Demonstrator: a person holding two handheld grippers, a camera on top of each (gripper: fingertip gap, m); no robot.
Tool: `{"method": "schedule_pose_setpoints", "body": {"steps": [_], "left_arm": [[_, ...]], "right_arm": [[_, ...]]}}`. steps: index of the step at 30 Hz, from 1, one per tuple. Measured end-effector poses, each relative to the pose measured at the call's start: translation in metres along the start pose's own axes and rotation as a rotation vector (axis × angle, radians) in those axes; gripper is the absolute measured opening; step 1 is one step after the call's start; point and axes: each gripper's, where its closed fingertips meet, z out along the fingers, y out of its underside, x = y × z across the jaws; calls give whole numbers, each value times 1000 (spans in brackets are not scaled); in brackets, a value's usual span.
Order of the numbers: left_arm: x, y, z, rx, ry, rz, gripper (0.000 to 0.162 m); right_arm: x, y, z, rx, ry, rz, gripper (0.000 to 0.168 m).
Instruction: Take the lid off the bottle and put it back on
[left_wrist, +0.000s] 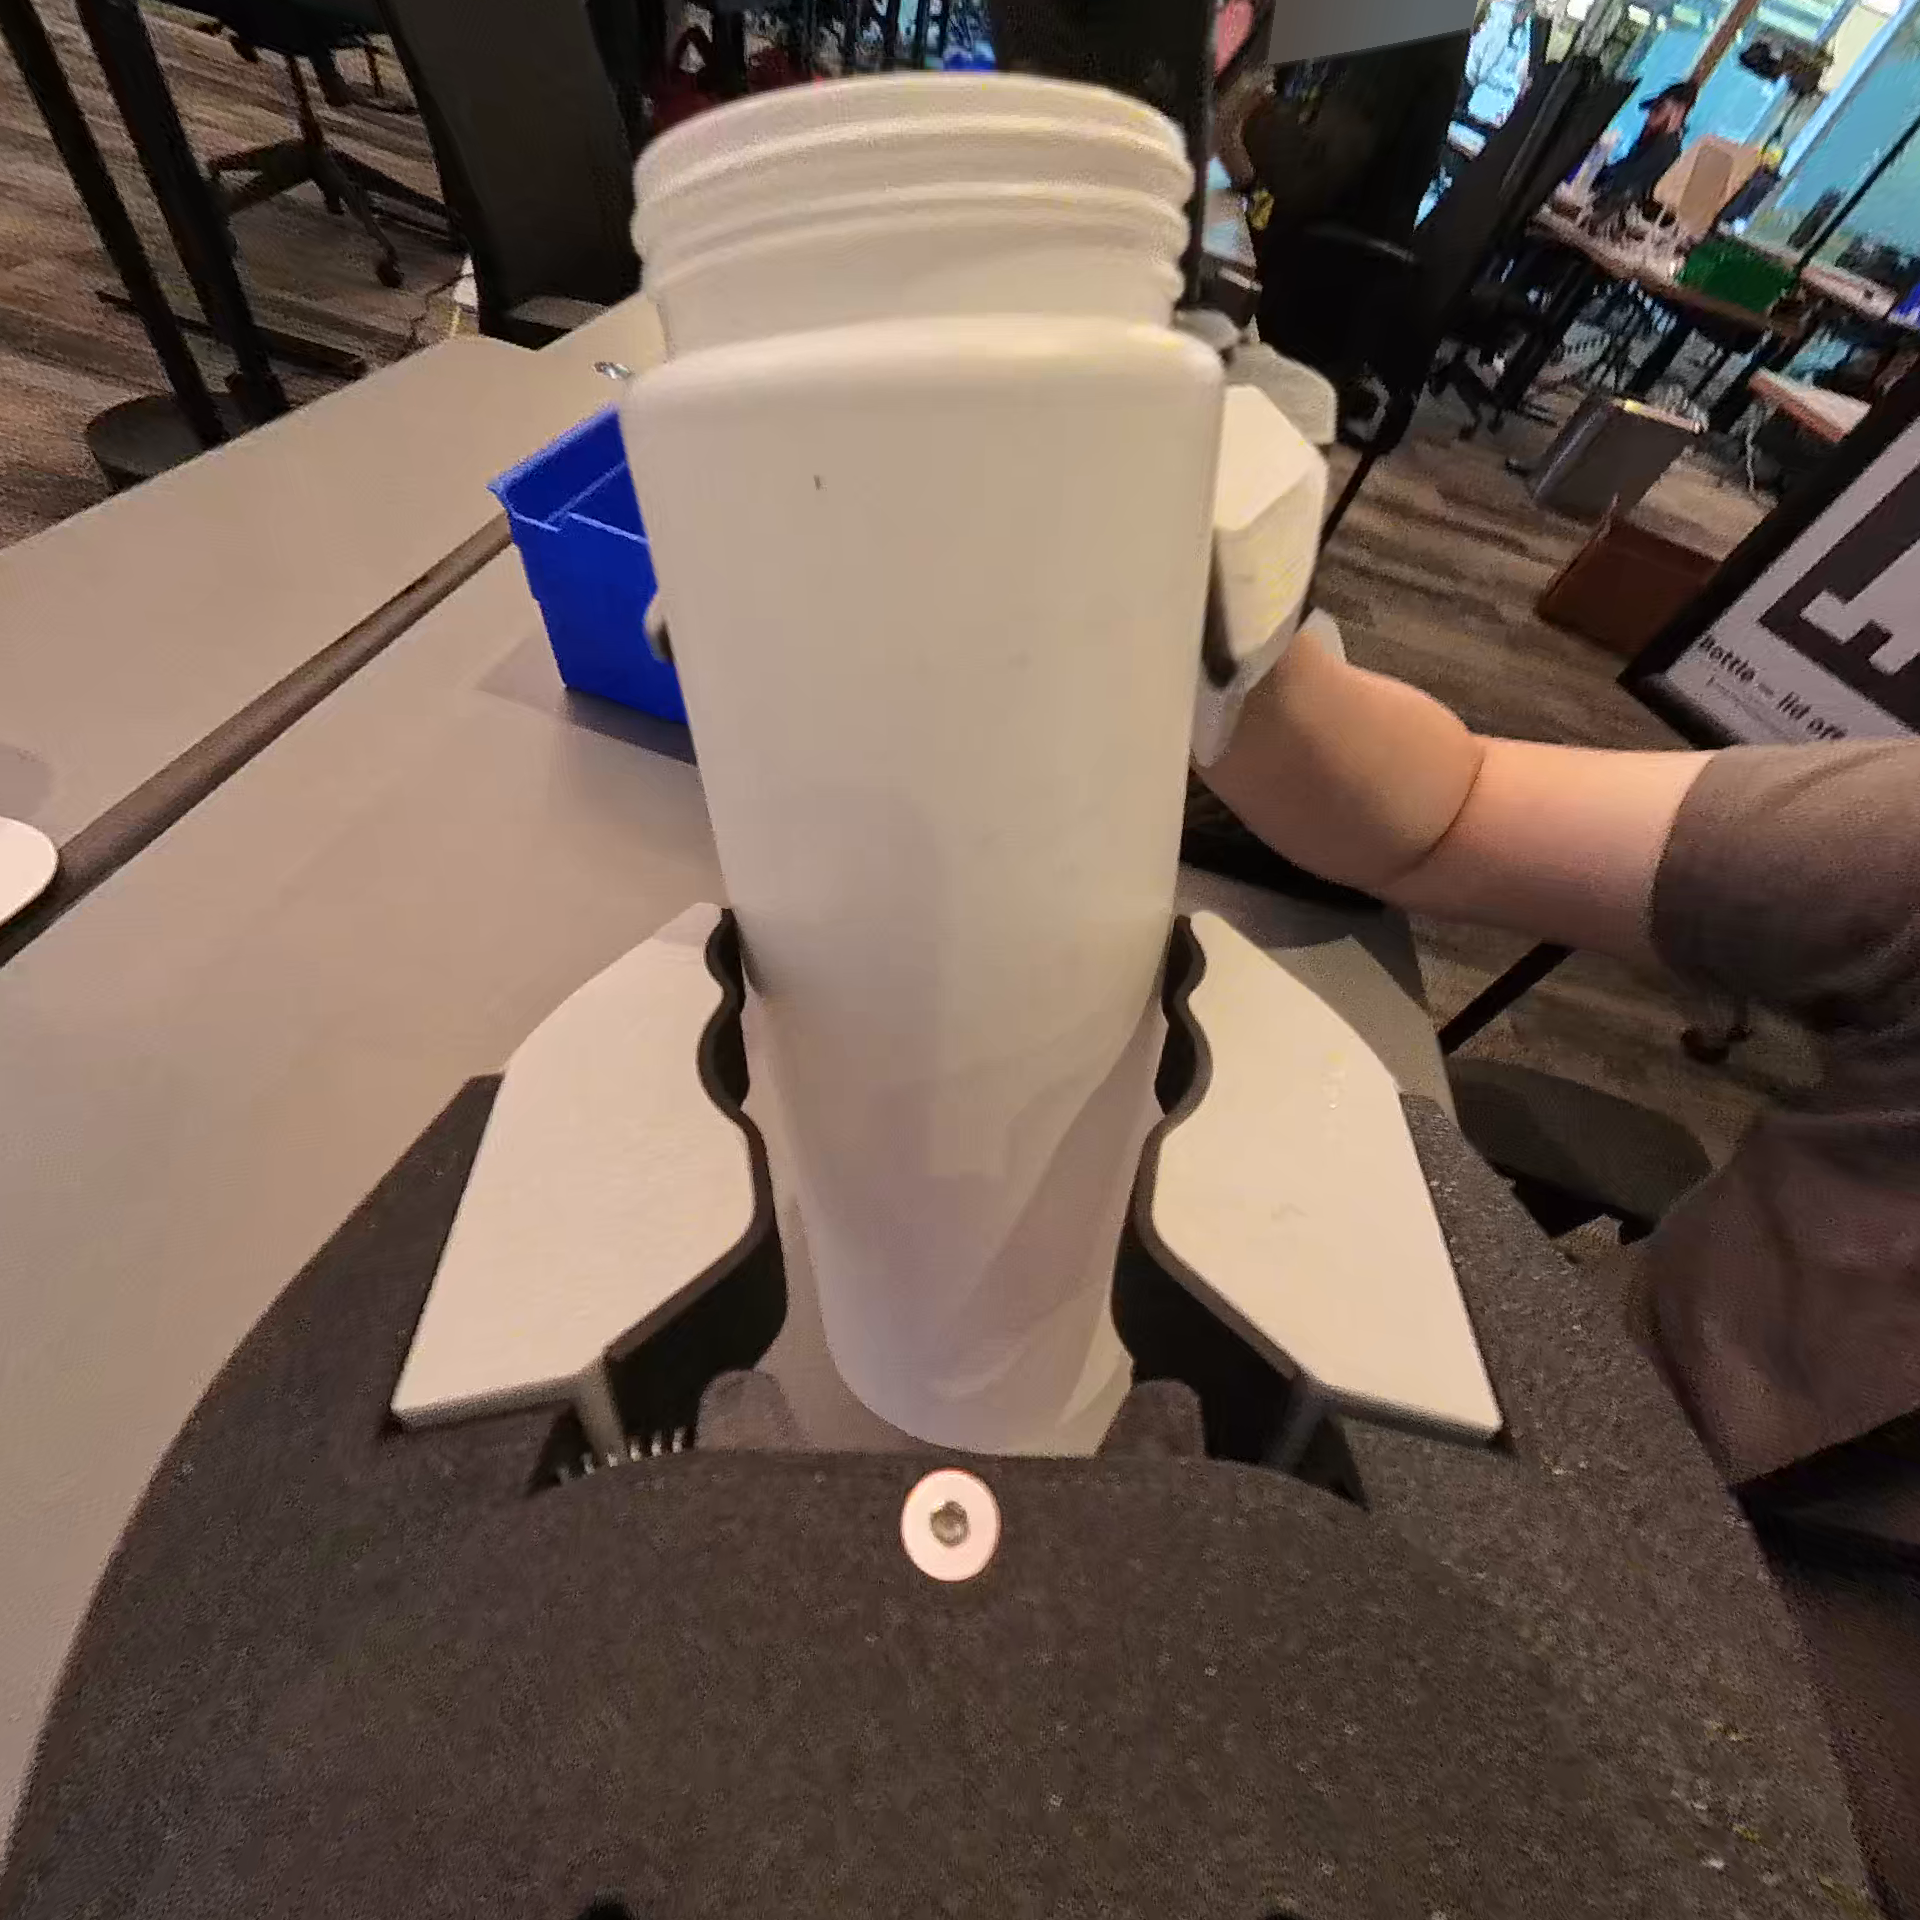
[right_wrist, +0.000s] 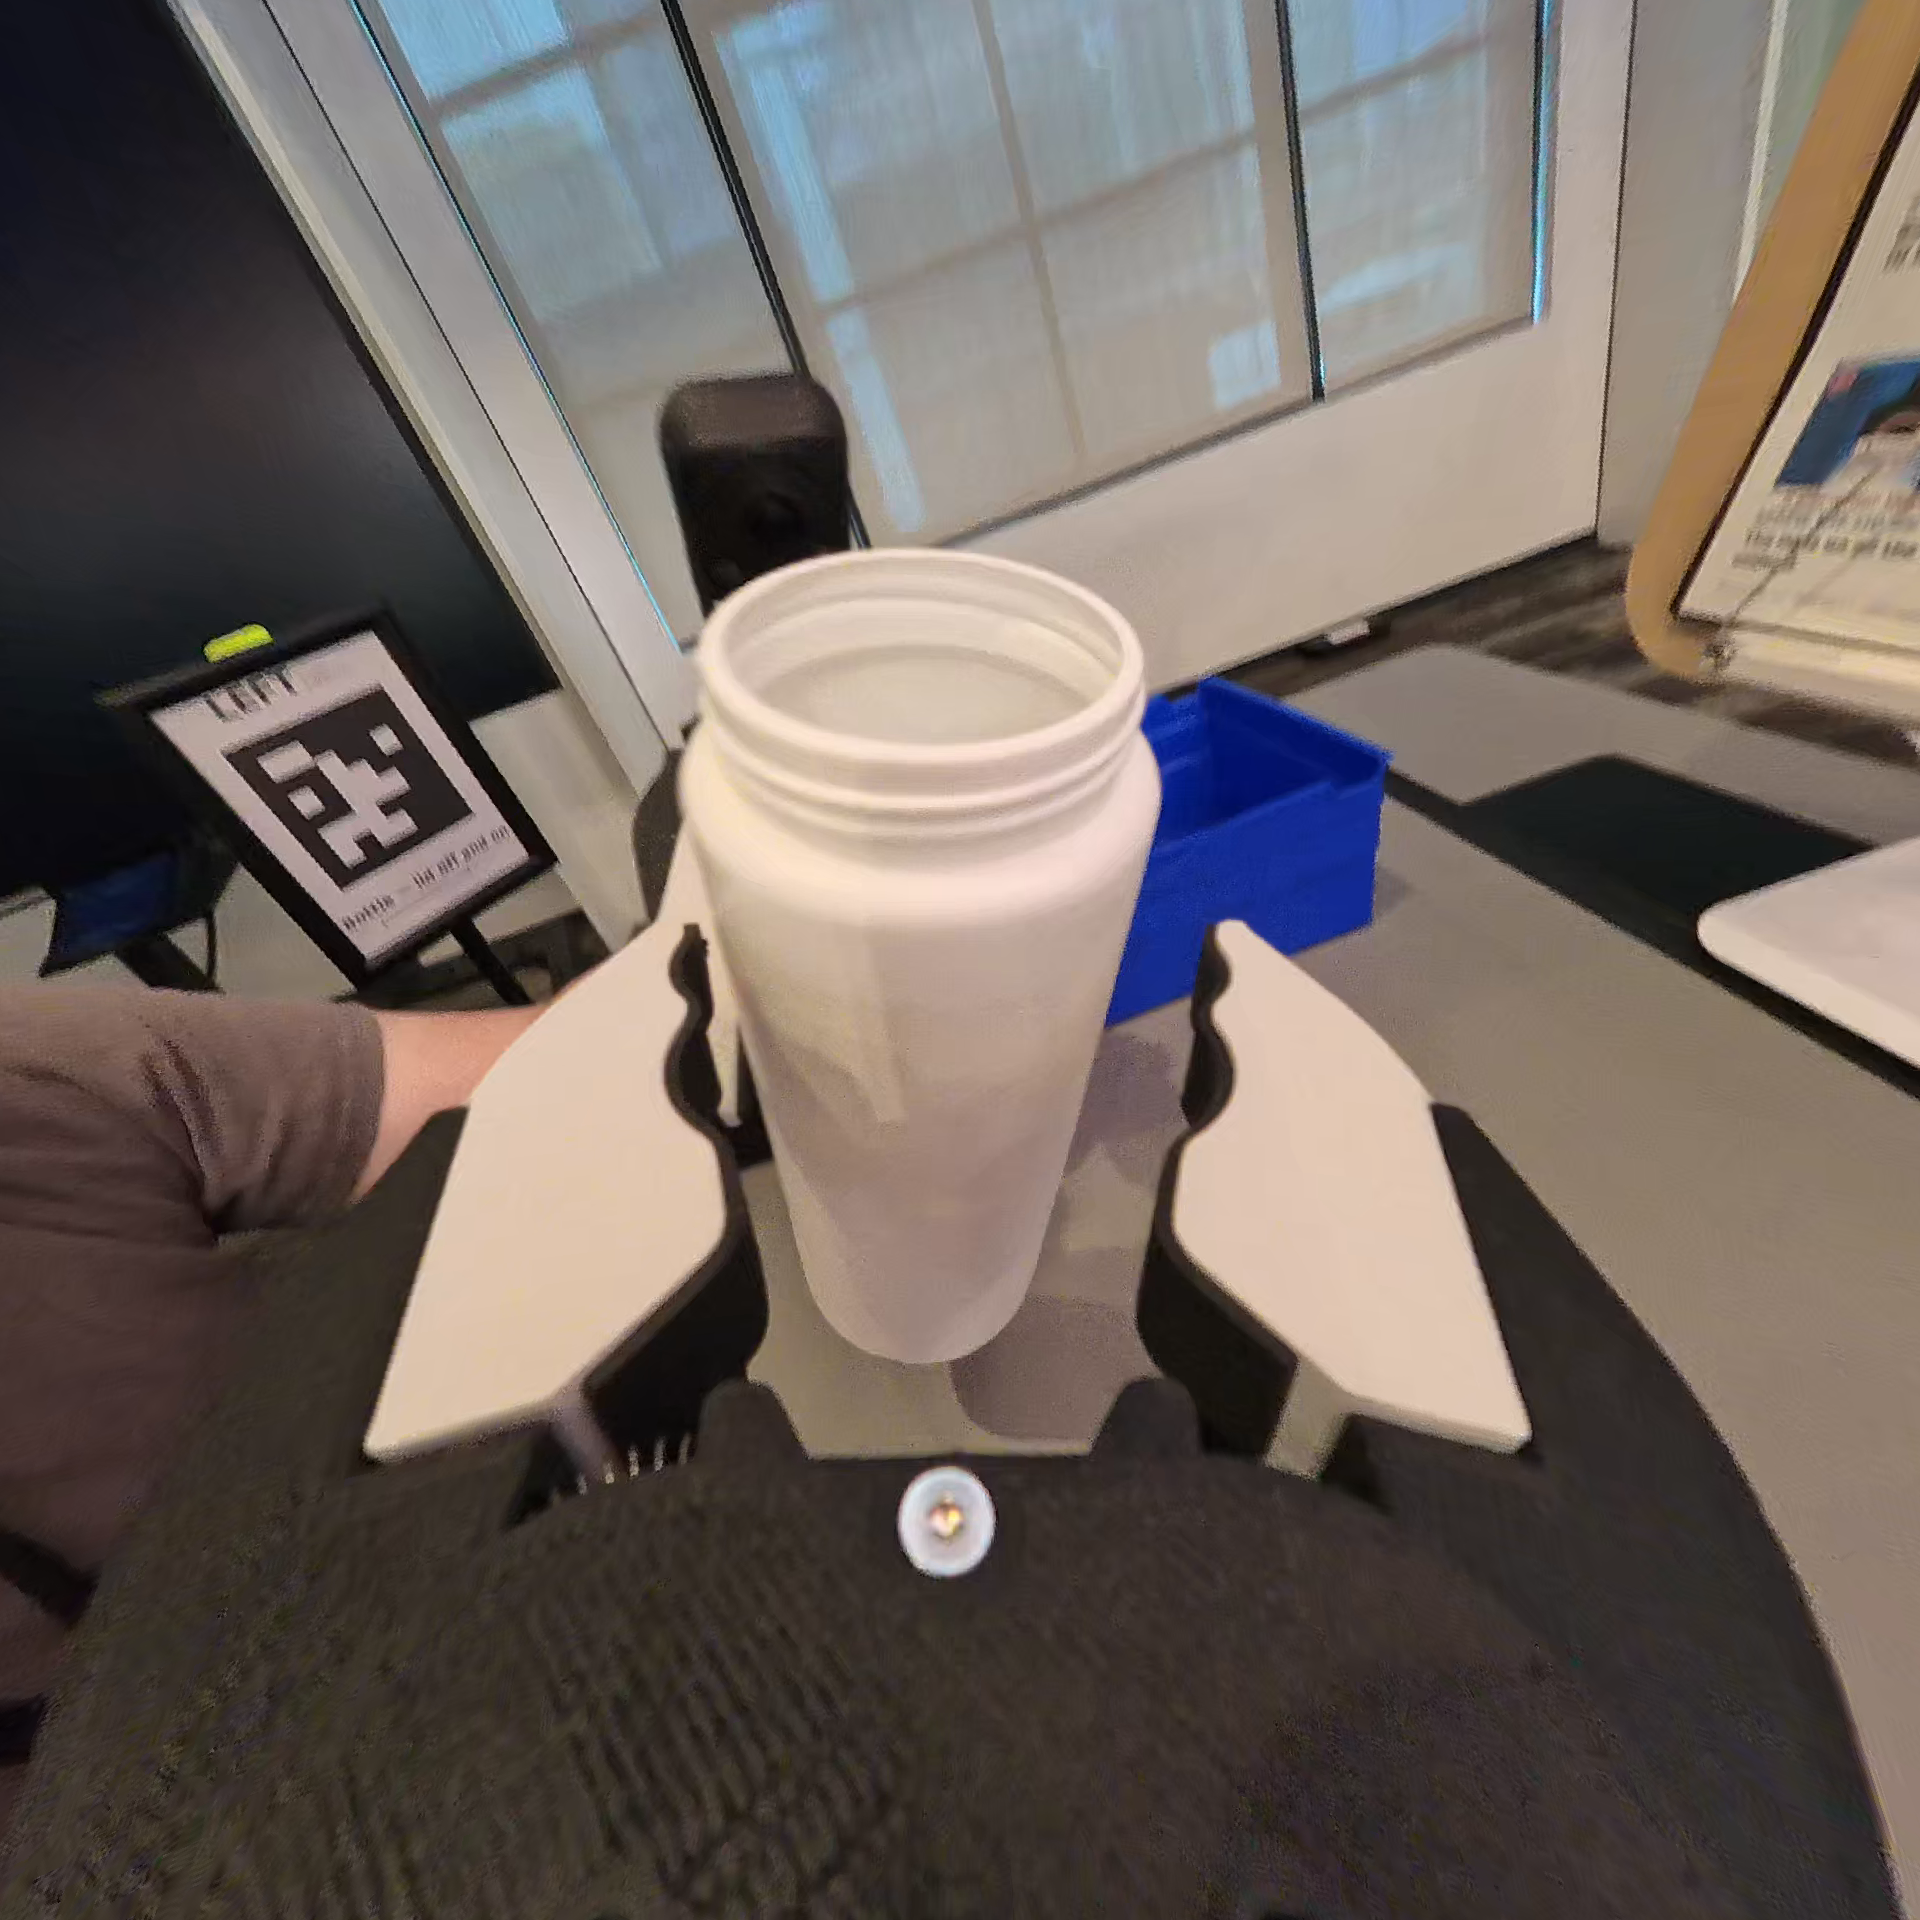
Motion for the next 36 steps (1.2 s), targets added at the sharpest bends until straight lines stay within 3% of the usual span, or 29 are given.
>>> {"method": "schedule_pose_setpoints", "body": {"steps": [6,9,11,17,21,25,29,36], "left_arm": [[-13,27,15,-114,-50,35,77],[-23,26,7,-99,-57,-28,72],[-32,26,-8,-126,-78,-54,79],[-84,14,-114,-174,-471,-14,82],[-123,48,-196,-324,-778,-94,85],[-156,76,-238,-370,-926,-160,83],[-171,103,-226,-421,-844,-183,84],[-197,168,-200,-661,-767,-150,84]], "right_arm": [[8,23,6,-108,3,-91,82],[23,25,5,-99,107,-184,82],[39,25,2,-94,212,-240,82],[72,39,-2,-132,384,-268,82],[75,49,3,-164,391,-275,82],[75,51,3,-161,389,-284,82],[75,46,-1,-129,391,-270,85],[52,2,-18,21,423,-391,95]]}}
